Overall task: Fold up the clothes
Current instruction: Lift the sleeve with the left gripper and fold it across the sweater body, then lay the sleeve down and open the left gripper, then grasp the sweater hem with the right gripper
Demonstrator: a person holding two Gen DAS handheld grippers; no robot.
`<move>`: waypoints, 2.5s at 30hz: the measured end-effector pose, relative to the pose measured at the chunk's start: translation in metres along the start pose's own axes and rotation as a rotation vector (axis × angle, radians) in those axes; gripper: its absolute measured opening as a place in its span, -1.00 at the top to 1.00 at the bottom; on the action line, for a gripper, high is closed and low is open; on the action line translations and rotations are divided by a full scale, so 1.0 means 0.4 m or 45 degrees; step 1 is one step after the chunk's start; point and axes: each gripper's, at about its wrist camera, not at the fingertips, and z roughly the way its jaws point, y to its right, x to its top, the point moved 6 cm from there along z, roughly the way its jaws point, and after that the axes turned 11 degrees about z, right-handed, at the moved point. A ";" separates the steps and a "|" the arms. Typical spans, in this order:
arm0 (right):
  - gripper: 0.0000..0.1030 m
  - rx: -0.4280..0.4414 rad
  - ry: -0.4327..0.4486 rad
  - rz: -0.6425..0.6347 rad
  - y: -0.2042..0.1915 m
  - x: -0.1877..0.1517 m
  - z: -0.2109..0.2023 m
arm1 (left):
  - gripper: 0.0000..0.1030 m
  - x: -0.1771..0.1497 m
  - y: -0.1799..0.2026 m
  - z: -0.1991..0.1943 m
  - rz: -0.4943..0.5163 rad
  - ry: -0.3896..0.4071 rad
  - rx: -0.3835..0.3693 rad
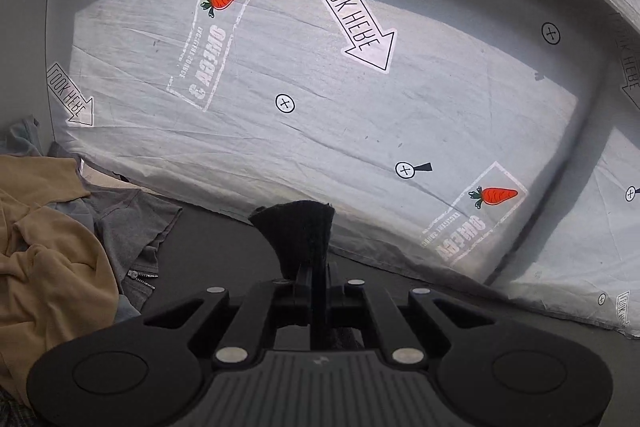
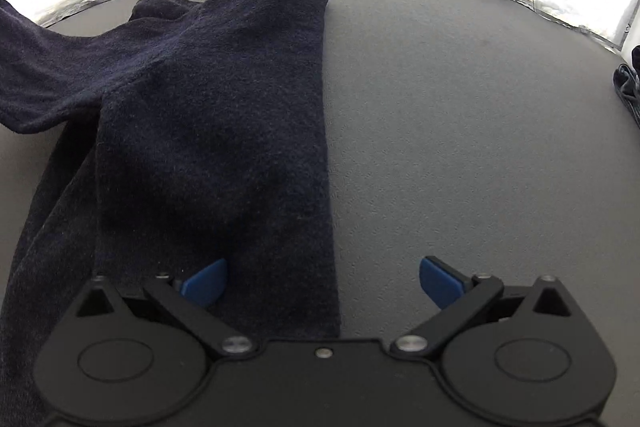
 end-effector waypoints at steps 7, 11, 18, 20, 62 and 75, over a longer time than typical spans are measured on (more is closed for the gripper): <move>-1.00 -0.006 0.030 -0.010 0.005 0.012 -0.022 | 0.88 -0.101 0.092 -0.107 0.081 -0.037 -0.101; -1.00 0.002 0.060 0.058 0.031 0.018 -0.044 | 0.88 -0.166 0.158 -0.164 0.126 -0.070 -0.167; -1.00 -0.001 0.089 0.128 0.076 0.005 -0.082 | 0.88 -0.271 0.326 -0.263 0.365 -0.114 -0.339; -1.00 -0.005 0.096 0.130 0.090 -0.007 -0.098 | 0.88 -0.305 0.371 -0.288 0.443 -0.130 -0.392; 0.69 0.455 0.014 -0.071 -0.160 -0.007 -0.096 | -0.33 -0.539 0.196 -0.383 0.263 -0.551 -0.185; 0.81 0.659 0.015 0.279 0.008 -0.079 -0.212 | -0.33 -0.554 0.254 -0.362 0.313 -0.574 -0.283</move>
